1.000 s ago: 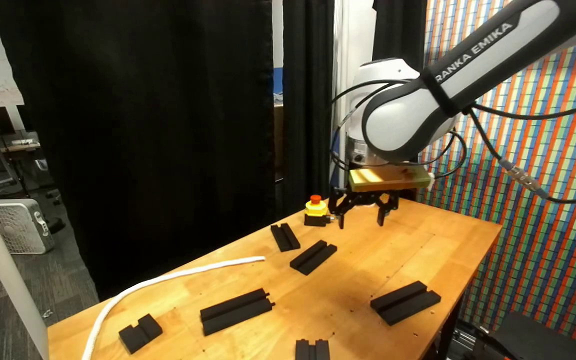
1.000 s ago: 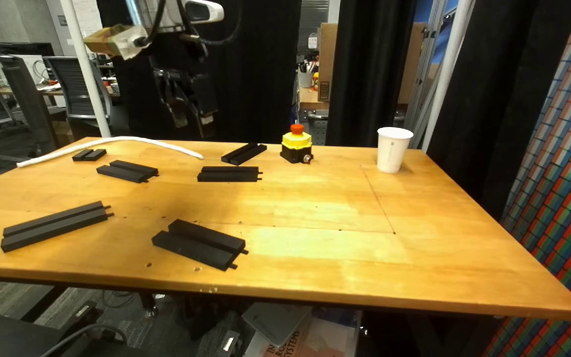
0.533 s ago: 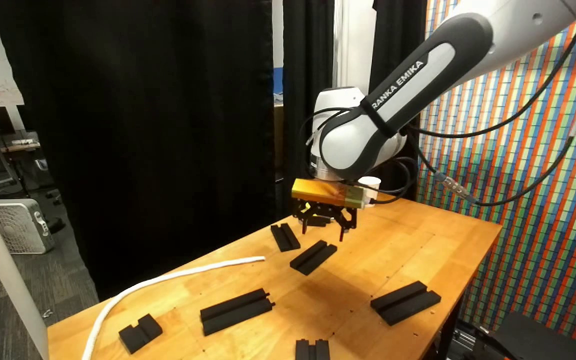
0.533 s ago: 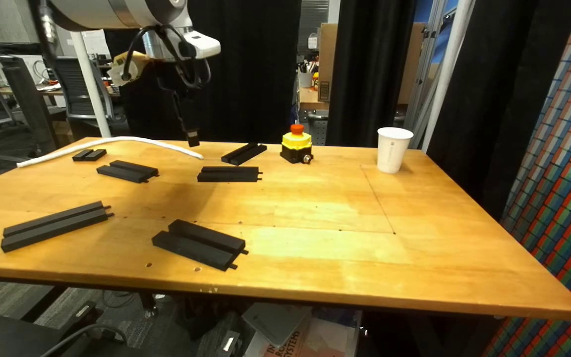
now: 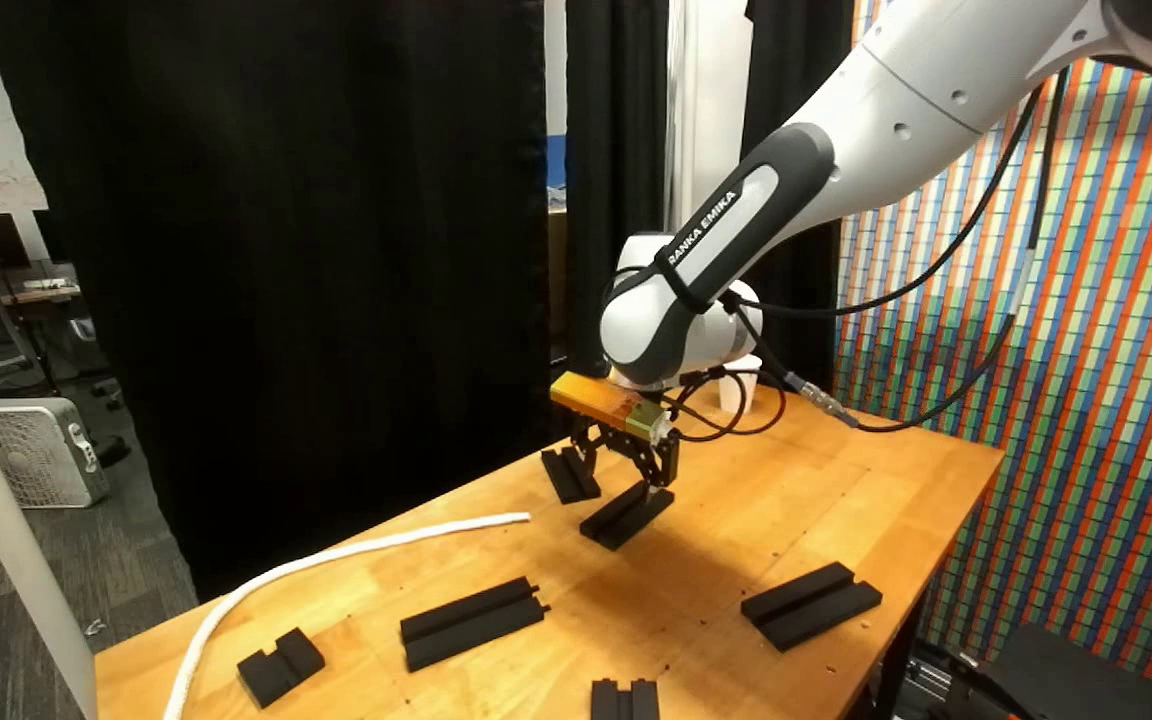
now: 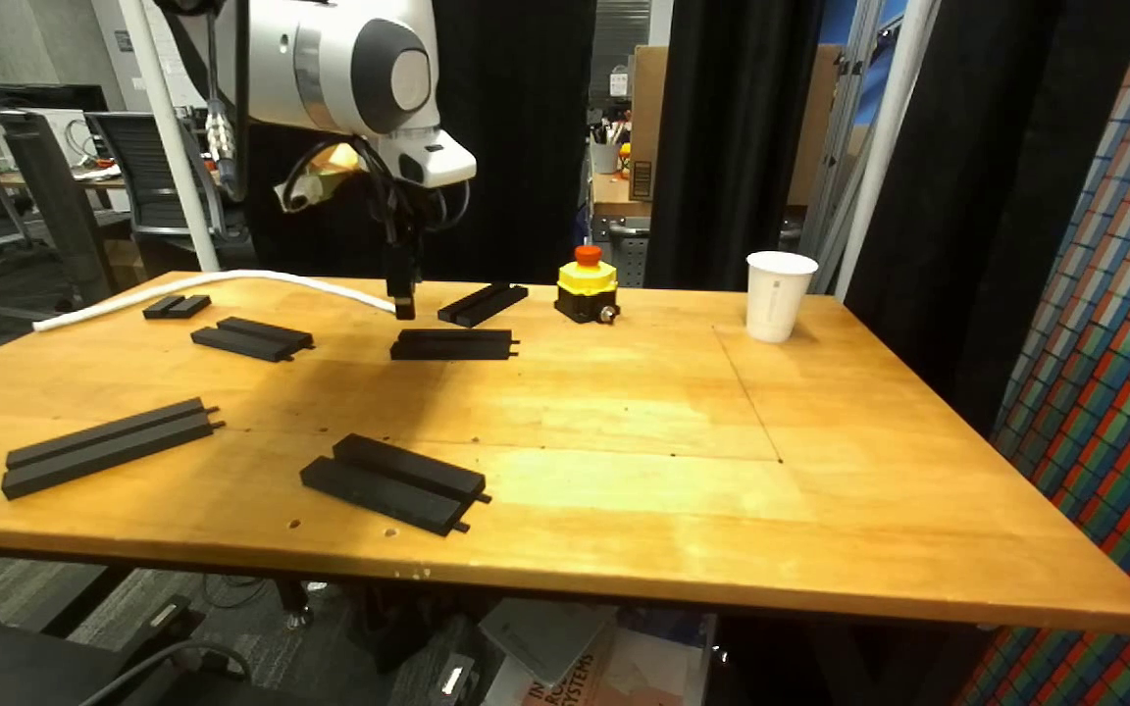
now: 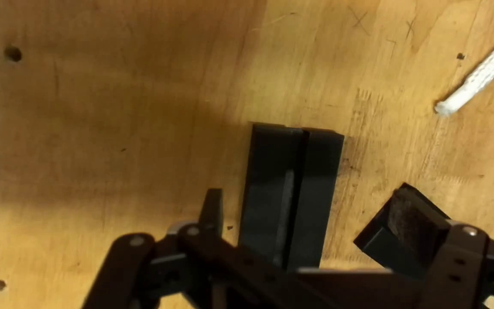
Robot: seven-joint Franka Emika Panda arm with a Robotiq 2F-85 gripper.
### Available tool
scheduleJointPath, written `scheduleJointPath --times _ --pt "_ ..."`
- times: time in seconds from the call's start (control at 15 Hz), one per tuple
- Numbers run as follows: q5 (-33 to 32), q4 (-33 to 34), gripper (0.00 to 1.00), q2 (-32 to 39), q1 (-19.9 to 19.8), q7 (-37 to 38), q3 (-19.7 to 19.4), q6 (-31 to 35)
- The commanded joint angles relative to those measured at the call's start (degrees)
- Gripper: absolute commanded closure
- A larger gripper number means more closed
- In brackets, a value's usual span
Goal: Organize the black objects in a line
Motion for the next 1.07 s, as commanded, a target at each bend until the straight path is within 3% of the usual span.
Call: scheduleJointPath --times 0.0,0.47,1.0 --pt "4.2 4.2 0.00 4.6 2.3 1.8 -2.0 -0.1" --pt "4.4 5.9 0.00 8.0 4.9 4.4 -3.9 -2.9" --pt "4.4 9.5 0.00 11.0 4.1 3.5 -6.0 -4.9"
